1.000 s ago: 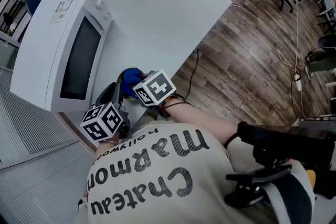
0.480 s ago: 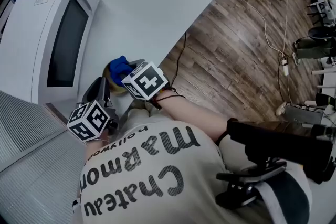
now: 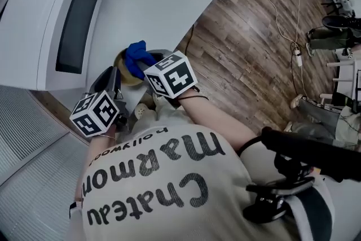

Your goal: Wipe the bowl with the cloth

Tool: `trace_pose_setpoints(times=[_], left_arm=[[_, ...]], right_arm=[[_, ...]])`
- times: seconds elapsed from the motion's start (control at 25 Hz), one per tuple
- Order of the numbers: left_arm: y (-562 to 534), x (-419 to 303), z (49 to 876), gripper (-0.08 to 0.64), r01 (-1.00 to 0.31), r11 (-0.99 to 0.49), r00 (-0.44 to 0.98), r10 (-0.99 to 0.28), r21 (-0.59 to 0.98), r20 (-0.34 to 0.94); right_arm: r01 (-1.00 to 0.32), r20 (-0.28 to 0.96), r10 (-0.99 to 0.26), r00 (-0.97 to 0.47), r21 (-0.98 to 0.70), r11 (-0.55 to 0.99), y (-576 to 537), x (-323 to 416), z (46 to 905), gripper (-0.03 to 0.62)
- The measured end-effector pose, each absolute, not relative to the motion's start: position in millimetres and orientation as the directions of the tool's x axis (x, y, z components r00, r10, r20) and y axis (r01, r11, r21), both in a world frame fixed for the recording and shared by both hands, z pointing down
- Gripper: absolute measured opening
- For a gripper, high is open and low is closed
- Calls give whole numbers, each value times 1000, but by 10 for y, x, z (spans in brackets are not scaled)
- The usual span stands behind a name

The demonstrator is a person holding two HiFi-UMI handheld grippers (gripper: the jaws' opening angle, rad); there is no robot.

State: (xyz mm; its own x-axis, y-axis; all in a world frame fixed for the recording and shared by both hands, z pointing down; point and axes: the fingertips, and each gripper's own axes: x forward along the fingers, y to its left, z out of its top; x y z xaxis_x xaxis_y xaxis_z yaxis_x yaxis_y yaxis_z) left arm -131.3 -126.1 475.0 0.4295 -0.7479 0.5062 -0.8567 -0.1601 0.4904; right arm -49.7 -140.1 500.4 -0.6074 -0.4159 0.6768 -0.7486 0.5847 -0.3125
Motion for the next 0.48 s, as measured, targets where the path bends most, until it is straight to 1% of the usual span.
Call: trace_pose_setpoints(times=[0.16,0.4,0.48], left_arm=[[-1223,-1276,4745,48,-842,-190,462,-738,505,492],[-1150,-1324,4728,49,-832,-192,472,-738,521,482],[-1118,-1366,4704,49,-833,-183,464,-745,522,479]], right_arm=[[-790,664,-467,-584,-332,515,-1353,-363,4930,61],[-824,662,-516,-544,-305,477,-1299,-299,4816,63],[-822,638,-532,-557,-331,464,-1258,-356,4720,63]])
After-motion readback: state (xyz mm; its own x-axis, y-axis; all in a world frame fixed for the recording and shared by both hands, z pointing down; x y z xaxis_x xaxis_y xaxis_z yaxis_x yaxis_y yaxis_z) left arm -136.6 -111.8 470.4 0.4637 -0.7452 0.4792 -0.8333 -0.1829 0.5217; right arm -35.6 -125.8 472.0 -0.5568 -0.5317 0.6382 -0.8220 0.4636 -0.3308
